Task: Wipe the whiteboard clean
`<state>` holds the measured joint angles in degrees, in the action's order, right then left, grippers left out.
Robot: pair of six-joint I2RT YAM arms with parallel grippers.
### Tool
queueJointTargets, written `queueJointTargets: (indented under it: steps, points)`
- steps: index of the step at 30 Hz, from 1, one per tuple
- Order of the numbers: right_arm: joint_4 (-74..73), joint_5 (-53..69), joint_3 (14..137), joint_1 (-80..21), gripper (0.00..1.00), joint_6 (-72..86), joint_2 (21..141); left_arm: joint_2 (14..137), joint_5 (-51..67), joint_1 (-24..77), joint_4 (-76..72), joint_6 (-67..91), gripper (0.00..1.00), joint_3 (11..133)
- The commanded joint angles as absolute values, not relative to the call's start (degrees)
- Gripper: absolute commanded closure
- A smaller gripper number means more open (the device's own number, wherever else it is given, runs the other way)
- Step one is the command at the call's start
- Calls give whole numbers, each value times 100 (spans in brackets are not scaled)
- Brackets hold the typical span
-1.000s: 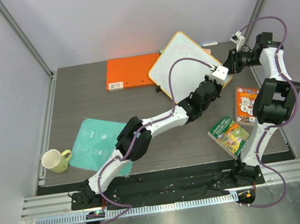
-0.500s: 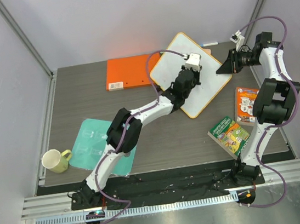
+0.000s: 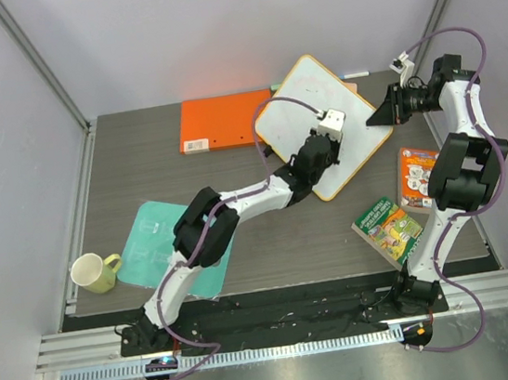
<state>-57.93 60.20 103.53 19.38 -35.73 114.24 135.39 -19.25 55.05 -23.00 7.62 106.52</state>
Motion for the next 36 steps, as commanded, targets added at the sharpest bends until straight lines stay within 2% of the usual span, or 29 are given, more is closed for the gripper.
queueJointTargets:
  steps: [1, 6, 10, 16, 25, 29, 33, 36]
  points:
    - [-5906, 5818, 10371, 1652, 99, -4184, 11197, 13115, -1652, 5827, -1943, 1151, 100, 9520]
    - [-5897, 5836, 10371, 1661, 99, -4175, 11197, 12938, -1494, 6029, -1539, 1284, 100, 9132]
    - [-5906, 5827, 10389, 1661, 99, -4166, 11162, 13016, -1793, 6214, -1521, 1125, 100, 9088]
    - [-5906, 5818, 10371, 1661, 99, -4175, 11162, 13254, -2188, 6013, -1293, 949, 100, 9781]
    - [-5906, 5827, 10406, 1661, 99, -4157, 11171, 13684, -1758, 5335, -905, 1108, 100, 11248]
    - [-5906, 5827, 10406, 1661, 99, -4148, 11188, 13772, -1775, 5239, -923, 1054, 100, 11513]
    - [-5906, 5827, 10362, 1661, 99, -4175, 11180, 13606, -1661, 5028, -843, 1607, 100, 11190]
    - [-5906, 5827, 10327, 1661, 99, -4192, 11171, 13360, -1714, 4843, -1142, 2029, 100, 10478]
